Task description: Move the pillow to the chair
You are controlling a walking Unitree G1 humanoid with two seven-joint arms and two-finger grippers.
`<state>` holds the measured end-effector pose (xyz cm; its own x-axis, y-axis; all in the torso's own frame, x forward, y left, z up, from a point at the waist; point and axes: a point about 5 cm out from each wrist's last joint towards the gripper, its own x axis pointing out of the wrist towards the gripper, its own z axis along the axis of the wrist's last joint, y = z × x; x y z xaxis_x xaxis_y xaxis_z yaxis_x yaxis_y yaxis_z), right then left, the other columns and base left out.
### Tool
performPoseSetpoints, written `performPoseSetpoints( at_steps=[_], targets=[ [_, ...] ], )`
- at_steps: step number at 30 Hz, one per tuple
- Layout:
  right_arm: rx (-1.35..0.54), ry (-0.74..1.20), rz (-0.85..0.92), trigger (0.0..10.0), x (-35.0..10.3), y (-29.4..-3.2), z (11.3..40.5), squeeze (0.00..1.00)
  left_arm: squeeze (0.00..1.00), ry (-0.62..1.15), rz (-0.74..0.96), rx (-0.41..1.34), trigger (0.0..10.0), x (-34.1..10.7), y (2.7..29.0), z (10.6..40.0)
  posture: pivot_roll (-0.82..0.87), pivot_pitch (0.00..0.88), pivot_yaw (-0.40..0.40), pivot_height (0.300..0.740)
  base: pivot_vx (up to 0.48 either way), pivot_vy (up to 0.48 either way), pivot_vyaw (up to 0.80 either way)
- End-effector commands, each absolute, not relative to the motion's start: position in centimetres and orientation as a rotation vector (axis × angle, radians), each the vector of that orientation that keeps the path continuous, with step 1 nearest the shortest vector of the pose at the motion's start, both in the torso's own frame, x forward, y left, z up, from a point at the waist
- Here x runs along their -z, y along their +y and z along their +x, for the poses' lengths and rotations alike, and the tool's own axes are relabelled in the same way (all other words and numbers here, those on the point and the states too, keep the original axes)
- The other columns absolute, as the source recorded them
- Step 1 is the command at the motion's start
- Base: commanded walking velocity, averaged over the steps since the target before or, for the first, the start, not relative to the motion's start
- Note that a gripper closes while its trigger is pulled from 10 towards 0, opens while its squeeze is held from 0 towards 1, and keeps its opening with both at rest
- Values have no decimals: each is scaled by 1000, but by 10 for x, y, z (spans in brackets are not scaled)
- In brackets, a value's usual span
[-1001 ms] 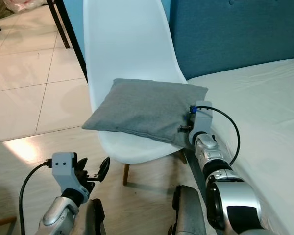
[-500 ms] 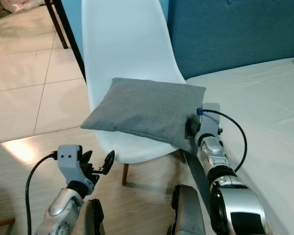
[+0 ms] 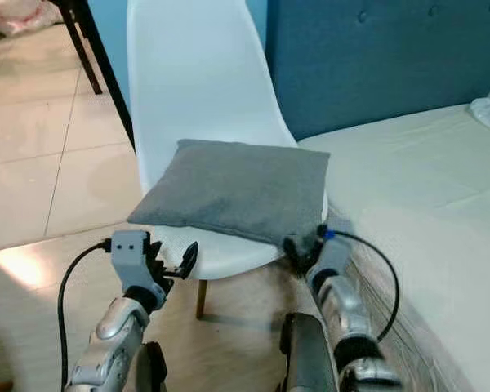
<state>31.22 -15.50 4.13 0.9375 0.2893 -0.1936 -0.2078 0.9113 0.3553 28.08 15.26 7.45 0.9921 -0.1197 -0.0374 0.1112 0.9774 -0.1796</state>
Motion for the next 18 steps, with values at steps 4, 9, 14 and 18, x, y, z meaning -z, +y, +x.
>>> performPoseSetpoints(
  at_steps=[4, 9, 14, 18],
  targets=[
    [-293, 329, 314, 10000, -20, -147, 299, 0, 0, 103, -123, 59, 10000, -60, 165, 279, 25, 27, -50, 562, 0, 0, 0],
    [-277, 446, 253, 10000, 3, -155, 283, 0, 0, 157, -94, 10, 10000, -44, 174, 273, 43, 0, -59, 582, 0, 0, 0],
    [-285, 464, 221, 10000, 7, -162, 278, 0, 0, 191, -88, -3, 10000, -32, 175, 267, 53, 0, -73, 602, 0, 0, 0],
    [-280, 438, 221, 10000, 3, -168, 280, 0, 0, 196, -93, -7, 10000, -28, 173, 266, 50, 0, -75, 617, 0, 0, 0]
  ],
)
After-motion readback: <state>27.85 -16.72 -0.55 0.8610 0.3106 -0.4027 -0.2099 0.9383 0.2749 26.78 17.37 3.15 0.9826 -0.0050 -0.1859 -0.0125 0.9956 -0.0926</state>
